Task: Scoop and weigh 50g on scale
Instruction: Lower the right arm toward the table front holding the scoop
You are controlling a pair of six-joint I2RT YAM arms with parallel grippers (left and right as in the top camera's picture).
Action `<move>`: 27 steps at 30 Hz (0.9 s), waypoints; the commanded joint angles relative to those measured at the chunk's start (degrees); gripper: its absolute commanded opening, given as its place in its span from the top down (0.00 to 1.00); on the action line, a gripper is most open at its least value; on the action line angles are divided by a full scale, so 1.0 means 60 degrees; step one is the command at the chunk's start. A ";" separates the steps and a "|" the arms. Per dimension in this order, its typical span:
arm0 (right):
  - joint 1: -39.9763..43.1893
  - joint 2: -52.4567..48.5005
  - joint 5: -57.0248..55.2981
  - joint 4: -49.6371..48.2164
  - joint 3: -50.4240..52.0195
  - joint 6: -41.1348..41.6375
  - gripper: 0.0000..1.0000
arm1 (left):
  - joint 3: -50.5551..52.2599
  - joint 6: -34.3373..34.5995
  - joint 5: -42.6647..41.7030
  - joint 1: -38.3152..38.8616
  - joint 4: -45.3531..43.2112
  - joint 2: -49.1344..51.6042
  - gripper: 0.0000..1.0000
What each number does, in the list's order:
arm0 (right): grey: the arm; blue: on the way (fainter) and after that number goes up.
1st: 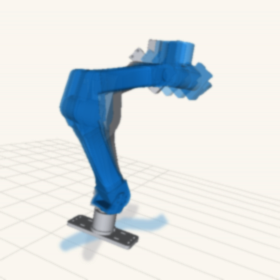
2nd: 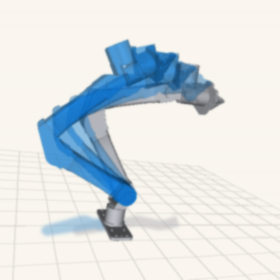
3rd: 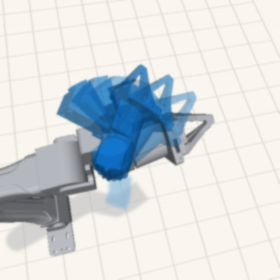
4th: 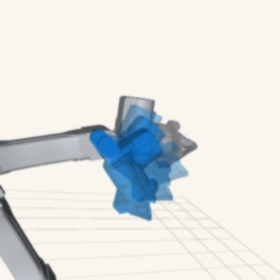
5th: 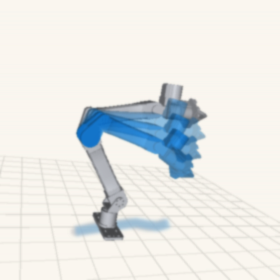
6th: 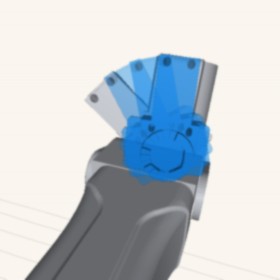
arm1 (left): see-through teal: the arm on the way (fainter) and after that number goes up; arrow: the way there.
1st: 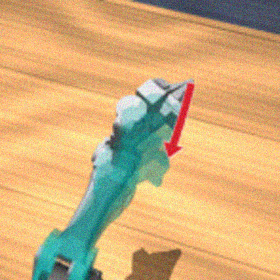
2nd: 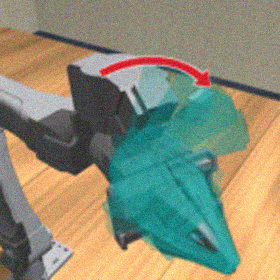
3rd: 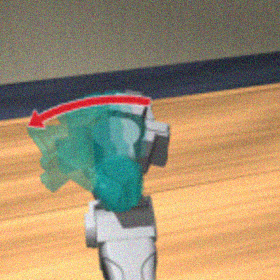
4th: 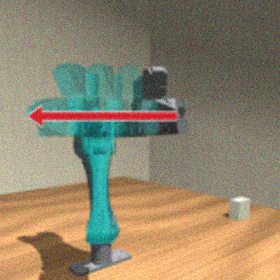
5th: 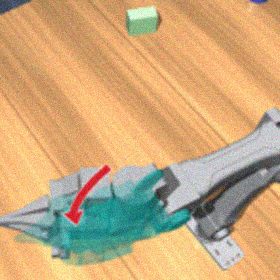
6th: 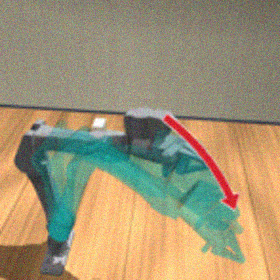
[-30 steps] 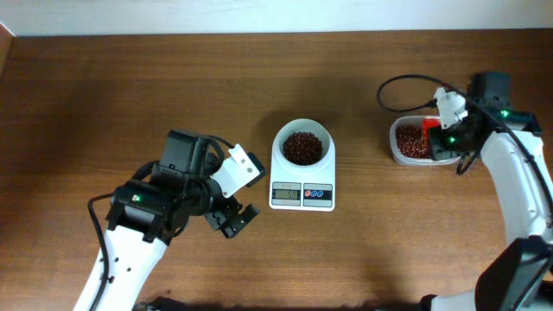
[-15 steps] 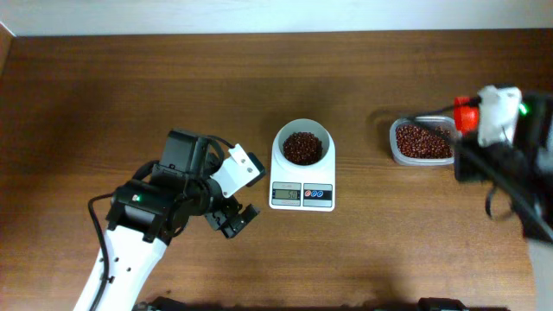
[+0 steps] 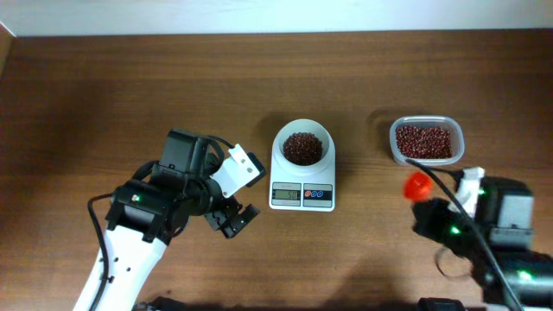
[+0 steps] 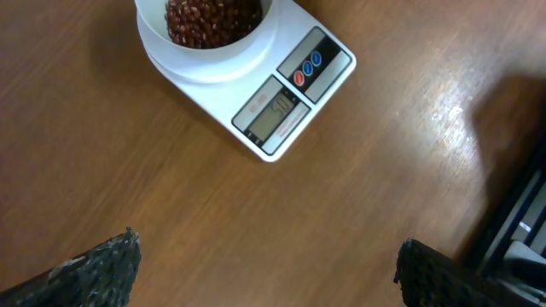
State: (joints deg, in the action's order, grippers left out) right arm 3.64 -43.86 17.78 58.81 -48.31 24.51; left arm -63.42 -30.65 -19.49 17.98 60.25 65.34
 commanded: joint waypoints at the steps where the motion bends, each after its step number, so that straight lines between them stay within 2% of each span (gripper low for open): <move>1: -0.0040 0.0062 0.0860 -0.0962 0.1698 0.1038 0.96 | -0.0117 -0.0160 -0.0113 -0.0044 -0.0015 -0.0098 0.01; 6: -0.0040 0.0062 0.0761 -0.2382 0.3377 0.1042 0.96 | -0.0117 -0.0160 -0.0117 -0.0044 -0.0015 -0.0098 0.01; 9: -0.0040 0.0062 -0.0004 -0.2703 0.3942 0.1872 0.96 | -0.0117 -0.0160 -0.0113 -0.0044 -0.0015 -0.0098 0.01; 14: -0.0040 0.0062 -0.0903 -0.2532 0.4091 0.2743 0.96 | -0.0117 -0.0160 -0.0117 -0.0044 -0.0015 -0.0098 0.01; 27: -0.0040 0.0062 -0.1690 -0.2328 0.4091 0.3249 0.96 | -0.0117 -0.0160 -0.0113 -0.0044 -0.0015 -0.0098 0.01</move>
State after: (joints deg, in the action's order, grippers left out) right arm 3.64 -43.64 9.91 43.90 -24.29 43.20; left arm -63.44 -30.65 -19.53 17.96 60.23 65.34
